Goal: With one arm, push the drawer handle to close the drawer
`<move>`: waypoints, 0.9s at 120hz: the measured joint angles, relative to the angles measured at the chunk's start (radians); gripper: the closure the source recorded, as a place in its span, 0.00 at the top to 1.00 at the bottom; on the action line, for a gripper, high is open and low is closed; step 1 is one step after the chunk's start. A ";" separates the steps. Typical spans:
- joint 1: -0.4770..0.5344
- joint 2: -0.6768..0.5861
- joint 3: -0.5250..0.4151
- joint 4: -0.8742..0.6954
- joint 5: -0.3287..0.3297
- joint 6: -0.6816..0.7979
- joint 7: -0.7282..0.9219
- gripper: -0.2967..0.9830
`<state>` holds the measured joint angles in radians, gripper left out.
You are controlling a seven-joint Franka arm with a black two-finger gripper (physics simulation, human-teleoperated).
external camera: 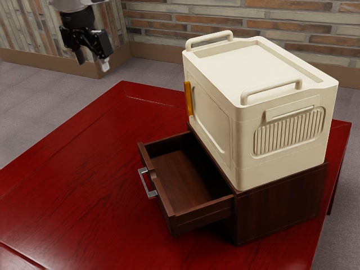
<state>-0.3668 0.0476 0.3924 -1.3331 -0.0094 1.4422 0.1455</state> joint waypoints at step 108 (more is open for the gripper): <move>-0.044 -0.309 -0.045 -1.084 0.244 0.765 0.215 0.18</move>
<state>-0.4110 -0.2612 0.3470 -2.4176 0.2350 2.2068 0.3603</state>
